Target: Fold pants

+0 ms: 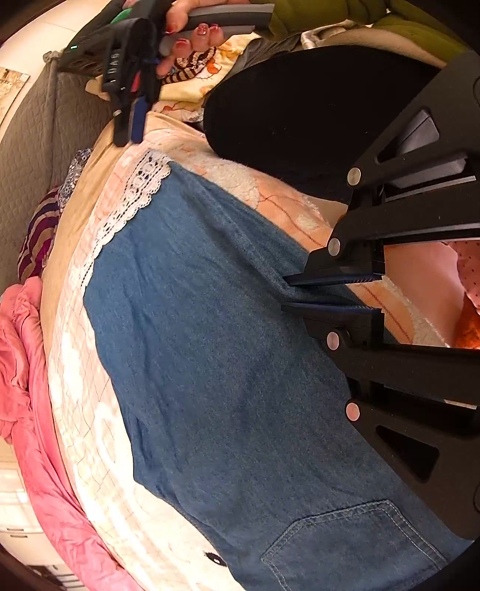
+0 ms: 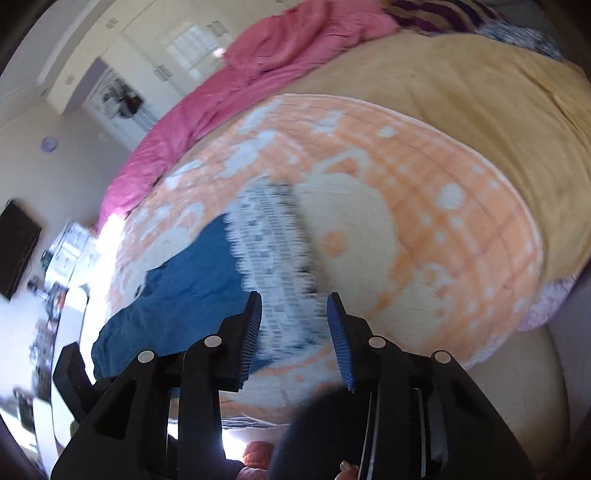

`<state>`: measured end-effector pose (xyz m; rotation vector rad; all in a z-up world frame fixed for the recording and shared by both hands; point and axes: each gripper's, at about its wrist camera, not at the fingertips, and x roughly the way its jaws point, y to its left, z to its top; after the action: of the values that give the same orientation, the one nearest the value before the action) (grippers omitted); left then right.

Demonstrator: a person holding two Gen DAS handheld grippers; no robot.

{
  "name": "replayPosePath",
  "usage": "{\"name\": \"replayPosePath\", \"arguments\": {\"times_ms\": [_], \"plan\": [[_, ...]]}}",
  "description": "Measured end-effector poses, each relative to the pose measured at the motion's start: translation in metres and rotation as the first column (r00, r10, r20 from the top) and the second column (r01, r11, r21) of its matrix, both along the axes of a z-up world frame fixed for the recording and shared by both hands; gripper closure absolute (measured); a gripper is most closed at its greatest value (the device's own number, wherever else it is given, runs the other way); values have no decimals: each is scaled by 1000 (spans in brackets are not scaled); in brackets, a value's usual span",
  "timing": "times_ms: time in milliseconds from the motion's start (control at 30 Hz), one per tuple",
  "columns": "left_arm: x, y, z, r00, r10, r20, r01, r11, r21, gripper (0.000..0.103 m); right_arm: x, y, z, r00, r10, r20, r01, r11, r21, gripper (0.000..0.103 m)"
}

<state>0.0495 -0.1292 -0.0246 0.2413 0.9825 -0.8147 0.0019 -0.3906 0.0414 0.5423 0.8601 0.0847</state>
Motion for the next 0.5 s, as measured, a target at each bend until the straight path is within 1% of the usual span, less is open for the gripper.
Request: {"name": "replayPosePath", "arguments": {"times_ms": [100, 167, 200, 267, 300, 333, 400, 433, 500], "plan": [[-2, -4, 0, 1000, -17, 0, 17, 1000, 13, 100, 18, 22, -12, 997, 66, -35, -66, 998, -9, 67], [-2, -5, -2, 1000, -16, -9, 16, 1000, 15, 100, 29, 31, -31, 989, 64, -132, -73, 995, -62, 63], [-3, -4, -1, 1000, -19, -11, 19, 1000, 13, 99, 31, 30, -40, 987, 57, -152, -66, 996, -56, 63], [-4, -4, -1, 999, -36, -35, 36, 999, 1, 91, 29, 28, -44, 989, 55, -139, -62, 997, -47, 63], [-5, -5, 0, 997, -52, -49, 52, 999, -6, 82, 28, 28, -43, 989, 61, -135, -68, 996, -50, 63], [-7, -6, 2, 996, -67, -50, 67, 998, -13, 75, 27, 28, -42, 989, 64, -134, -71, 996, -51, 63], [-14, -8, 9, 994, -100, -41, 99, 995, -25, 71, 25, 28, -42, 989, 73, -127, -81, 995, -54, 63], [-15, -7, 13, 994, -103, -31, 102, 994, -36, 70, 23, 27, -41, 990, 78, -120, -84, 995, -52, 63], [-13, 3, 27, 996, -84, -27, 82, 993, -89, 70, 16, 26, -34, 992, 83, -90, -87, 995, -41, 59]]}}
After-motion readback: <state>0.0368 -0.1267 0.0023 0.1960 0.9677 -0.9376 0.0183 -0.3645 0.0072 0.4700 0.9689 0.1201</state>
